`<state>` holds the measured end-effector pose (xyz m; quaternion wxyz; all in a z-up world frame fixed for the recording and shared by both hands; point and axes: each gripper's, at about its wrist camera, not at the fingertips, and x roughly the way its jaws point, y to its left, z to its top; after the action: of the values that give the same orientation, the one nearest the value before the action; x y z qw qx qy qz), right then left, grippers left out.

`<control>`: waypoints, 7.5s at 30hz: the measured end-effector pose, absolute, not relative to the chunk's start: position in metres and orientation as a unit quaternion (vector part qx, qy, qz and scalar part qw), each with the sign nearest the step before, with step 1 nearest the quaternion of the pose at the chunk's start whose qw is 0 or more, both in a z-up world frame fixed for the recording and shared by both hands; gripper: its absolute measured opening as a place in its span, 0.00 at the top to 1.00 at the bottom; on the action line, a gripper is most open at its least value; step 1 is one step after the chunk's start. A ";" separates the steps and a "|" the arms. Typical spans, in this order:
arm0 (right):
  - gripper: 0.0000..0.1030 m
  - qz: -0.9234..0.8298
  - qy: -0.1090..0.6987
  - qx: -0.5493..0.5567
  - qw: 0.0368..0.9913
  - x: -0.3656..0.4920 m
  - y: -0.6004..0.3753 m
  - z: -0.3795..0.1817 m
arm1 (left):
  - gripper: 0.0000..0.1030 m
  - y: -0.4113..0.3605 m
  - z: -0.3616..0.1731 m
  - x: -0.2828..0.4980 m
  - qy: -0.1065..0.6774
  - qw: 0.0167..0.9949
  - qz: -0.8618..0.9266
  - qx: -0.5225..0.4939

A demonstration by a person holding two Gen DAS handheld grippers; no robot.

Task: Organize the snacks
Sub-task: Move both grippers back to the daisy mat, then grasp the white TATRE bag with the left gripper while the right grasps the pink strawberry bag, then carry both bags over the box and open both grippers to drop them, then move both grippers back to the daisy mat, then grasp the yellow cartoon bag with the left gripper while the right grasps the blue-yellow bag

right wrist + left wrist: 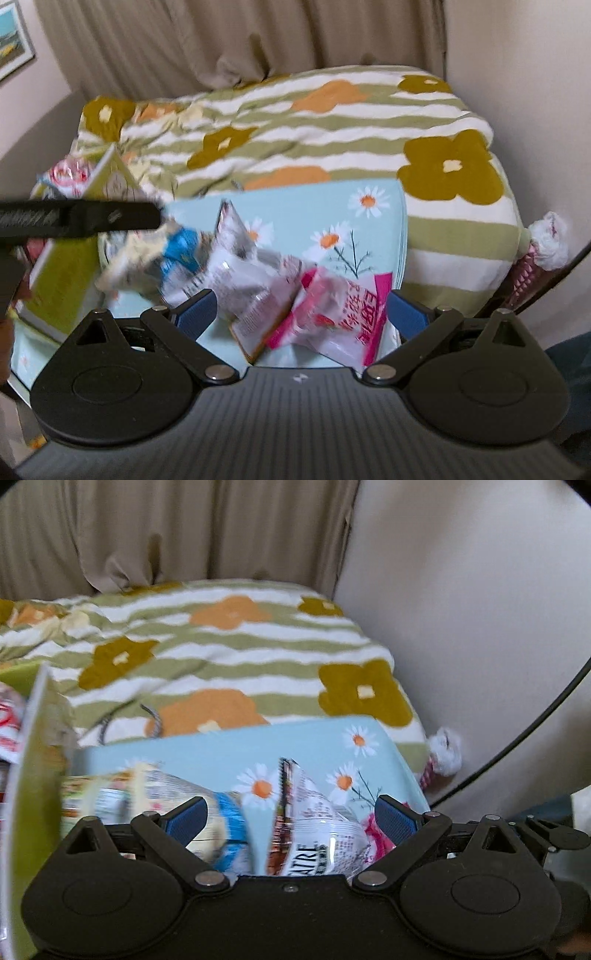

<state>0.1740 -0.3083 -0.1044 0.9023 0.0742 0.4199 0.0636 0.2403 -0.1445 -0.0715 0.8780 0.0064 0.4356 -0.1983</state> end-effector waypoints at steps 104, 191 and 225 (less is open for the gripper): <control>0.44 0.189 0.319 0.034 0.928 0.228 0.031 0.006 | 0.03 0.220 -0.011 0.234 0.364 0.927 -0.081 -0.041; 0.00 0.178 0.476 0.146 0.849 0.290 -0.244 -0.095 | 0.23 -0.079 -0.066 0.239 0.383 0.915 -0.009 0.123; 0.00 0.170 0.565 0.295 0.751 0.313 -0.261 -0.179 | 0.43 -0.090 -0.151 0.295 0.525 0.846 0.002 0.091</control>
<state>0.3131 -0.2609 -0.1791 0.7513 0.2953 0.5652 0.1699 0.2948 -0.0899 -0.1506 0.8463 0.0910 0.5249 0.0020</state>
